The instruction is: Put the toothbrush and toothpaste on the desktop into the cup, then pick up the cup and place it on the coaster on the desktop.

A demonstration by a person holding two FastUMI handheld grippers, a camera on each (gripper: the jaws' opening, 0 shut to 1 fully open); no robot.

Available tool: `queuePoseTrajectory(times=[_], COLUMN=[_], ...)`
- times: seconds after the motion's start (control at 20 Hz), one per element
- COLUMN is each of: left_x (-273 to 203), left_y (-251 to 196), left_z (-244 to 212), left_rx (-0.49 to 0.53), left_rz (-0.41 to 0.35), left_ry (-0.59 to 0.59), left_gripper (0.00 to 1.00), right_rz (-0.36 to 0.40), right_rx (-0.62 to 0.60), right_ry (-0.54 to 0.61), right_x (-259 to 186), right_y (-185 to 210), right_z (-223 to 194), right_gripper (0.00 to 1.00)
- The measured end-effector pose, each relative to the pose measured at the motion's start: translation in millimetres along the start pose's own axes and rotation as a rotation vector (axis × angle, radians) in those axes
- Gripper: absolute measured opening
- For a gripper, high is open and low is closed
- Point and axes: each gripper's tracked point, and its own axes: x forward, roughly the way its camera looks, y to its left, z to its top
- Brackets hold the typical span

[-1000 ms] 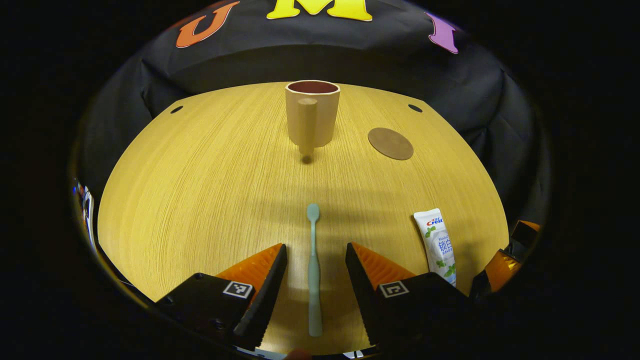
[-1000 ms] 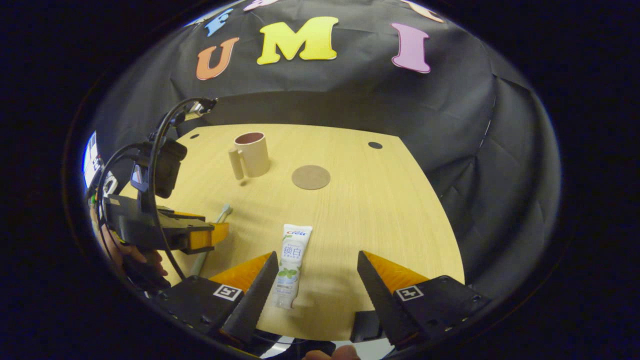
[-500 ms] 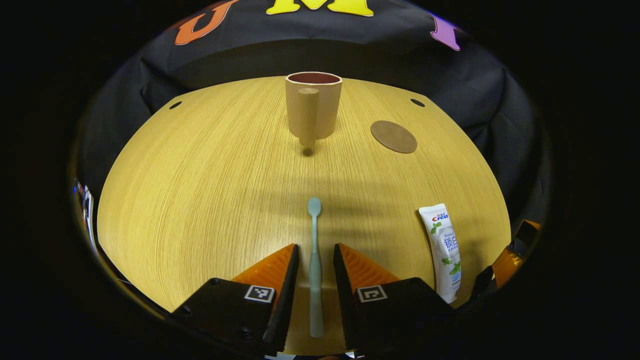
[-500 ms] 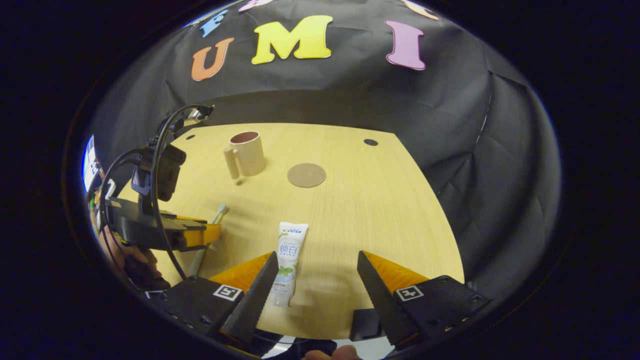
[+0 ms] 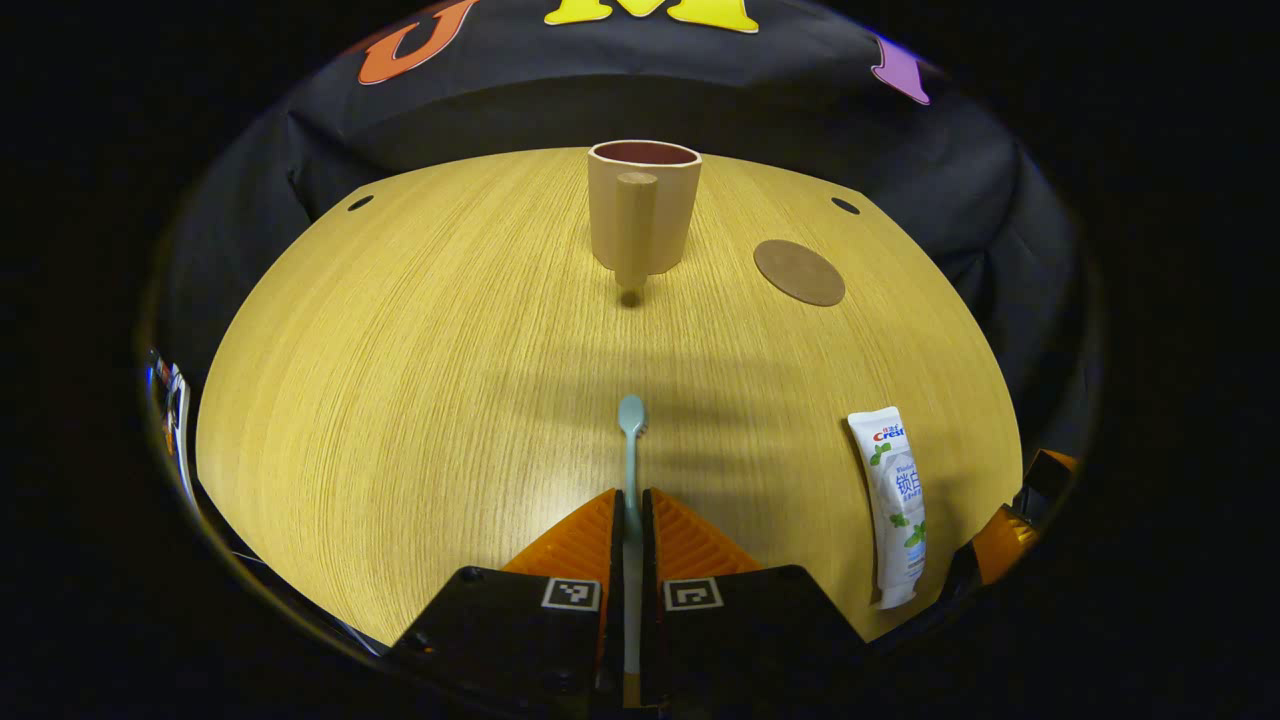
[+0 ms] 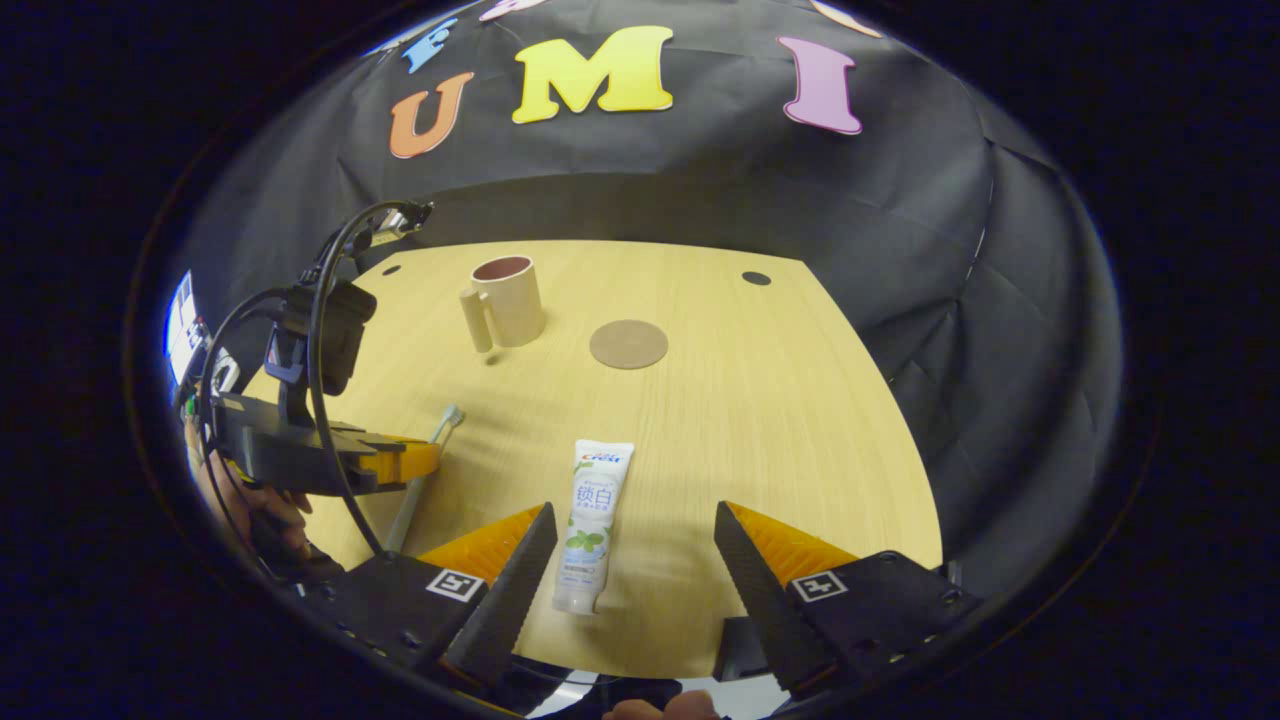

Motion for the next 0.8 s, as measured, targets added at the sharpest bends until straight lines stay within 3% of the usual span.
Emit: queuePoseTrajectory(times=[0.4, 0.8], left_x=[-30.6, -40.3], left_y=[10.4, 19.9], left_z=[29.3, 32.4], left_rx=[-0.010, -0.005], left_rz=[0.013, 0.019], left_ry=[-0.093, -0.111], left_gripper=[0.08, 0.08], right_rz=[0.033, 0.018], right_rx=[0.028, 0.024], right_ry=[0.077, 0.198], right_x=[33.2, 70.4], right_y=[18.8, 31.0], right_z=[-7.1, -28.0], right_gripper=[0.98, 0.95])
